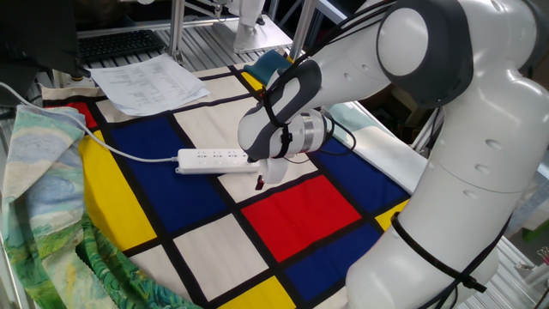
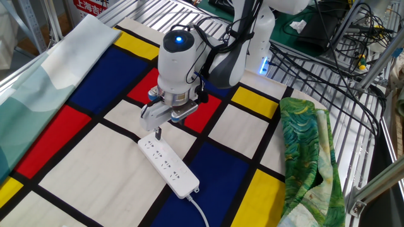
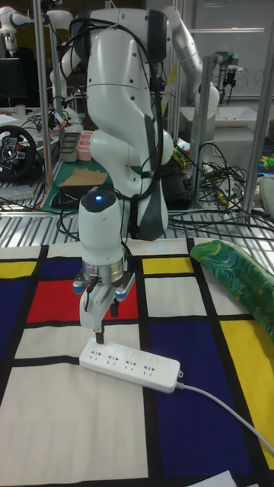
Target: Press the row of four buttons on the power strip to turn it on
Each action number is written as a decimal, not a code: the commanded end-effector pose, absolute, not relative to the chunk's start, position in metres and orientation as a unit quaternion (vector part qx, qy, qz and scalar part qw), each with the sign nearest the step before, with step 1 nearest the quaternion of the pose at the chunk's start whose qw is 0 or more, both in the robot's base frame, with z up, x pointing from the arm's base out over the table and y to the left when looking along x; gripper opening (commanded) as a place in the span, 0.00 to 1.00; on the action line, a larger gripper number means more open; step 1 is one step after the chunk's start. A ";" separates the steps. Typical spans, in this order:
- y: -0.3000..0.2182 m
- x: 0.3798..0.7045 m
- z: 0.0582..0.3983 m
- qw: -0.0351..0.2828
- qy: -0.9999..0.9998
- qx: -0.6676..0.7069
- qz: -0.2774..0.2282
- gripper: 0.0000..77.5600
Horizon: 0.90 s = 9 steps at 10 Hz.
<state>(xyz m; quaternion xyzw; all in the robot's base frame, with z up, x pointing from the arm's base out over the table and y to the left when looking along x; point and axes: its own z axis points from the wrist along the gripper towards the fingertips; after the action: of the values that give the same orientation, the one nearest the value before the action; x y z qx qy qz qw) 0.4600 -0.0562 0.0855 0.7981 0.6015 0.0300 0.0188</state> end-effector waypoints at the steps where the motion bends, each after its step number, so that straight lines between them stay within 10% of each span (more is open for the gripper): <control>1: -0.056 0.461 0.086 0.020 0.602 0.798 0.033 1.00; 9: -0.055 0.460 0.081 0.022 0.600 0.799 0.037 1.00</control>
<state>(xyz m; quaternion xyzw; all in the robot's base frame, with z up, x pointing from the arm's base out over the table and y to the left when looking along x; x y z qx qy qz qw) 0.4608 -0.0554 0.0807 0.7985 0.6004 0.0369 0.0227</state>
